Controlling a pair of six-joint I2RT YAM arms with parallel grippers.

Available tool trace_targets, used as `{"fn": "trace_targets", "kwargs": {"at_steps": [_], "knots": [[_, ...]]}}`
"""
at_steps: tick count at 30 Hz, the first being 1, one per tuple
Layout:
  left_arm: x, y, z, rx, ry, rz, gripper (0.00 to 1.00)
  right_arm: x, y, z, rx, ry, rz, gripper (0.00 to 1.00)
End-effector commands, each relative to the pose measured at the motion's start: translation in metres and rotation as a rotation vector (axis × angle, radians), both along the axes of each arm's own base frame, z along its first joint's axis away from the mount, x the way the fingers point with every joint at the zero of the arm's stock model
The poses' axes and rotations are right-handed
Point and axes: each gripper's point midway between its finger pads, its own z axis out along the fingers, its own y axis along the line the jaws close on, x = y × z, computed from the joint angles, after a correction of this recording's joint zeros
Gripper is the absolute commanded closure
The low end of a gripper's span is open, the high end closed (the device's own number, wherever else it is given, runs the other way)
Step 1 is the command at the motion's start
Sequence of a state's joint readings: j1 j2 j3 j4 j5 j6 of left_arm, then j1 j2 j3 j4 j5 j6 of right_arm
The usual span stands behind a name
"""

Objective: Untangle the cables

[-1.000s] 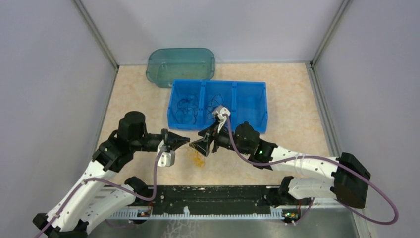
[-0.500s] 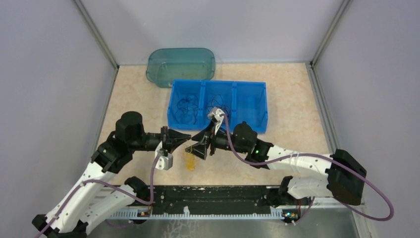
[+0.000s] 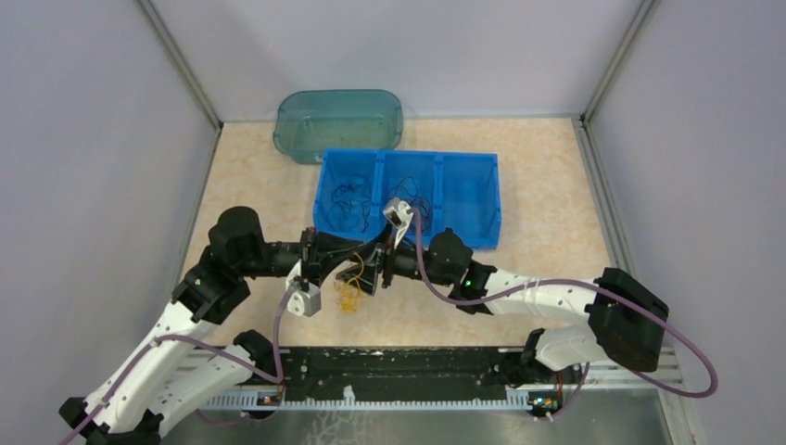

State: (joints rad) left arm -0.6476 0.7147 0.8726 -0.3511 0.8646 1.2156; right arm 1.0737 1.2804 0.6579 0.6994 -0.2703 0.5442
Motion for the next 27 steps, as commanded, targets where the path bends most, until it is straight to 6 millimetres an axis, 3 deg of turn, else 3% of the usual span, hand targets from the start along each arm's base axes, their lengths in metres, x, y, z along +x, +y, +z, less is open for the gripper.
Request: {"fn": "trace_targets", "kwargs": {"at_steps": [1, 13, 27], "knots": [[-0.006, -0.004, 0.03, -0.089, -0.037, -0.026, 1.0, 0.002, 0.009, 0.043, 0.134, -0.04, -0.018, 0.35], [-0.007, 0.002, 0.123, -0.269, -0.124, 0.005, 1.0, 0.014, -0.017, -0.045, 0.005, 0.066, -0.17, 0.43], [-0.014, 0.008, 0.172, -0.374, -0.088, 0.005, 1.0, 0.018, -0.032, -0.081, -0.083, 0.104, -0.252, 0.46]]}}
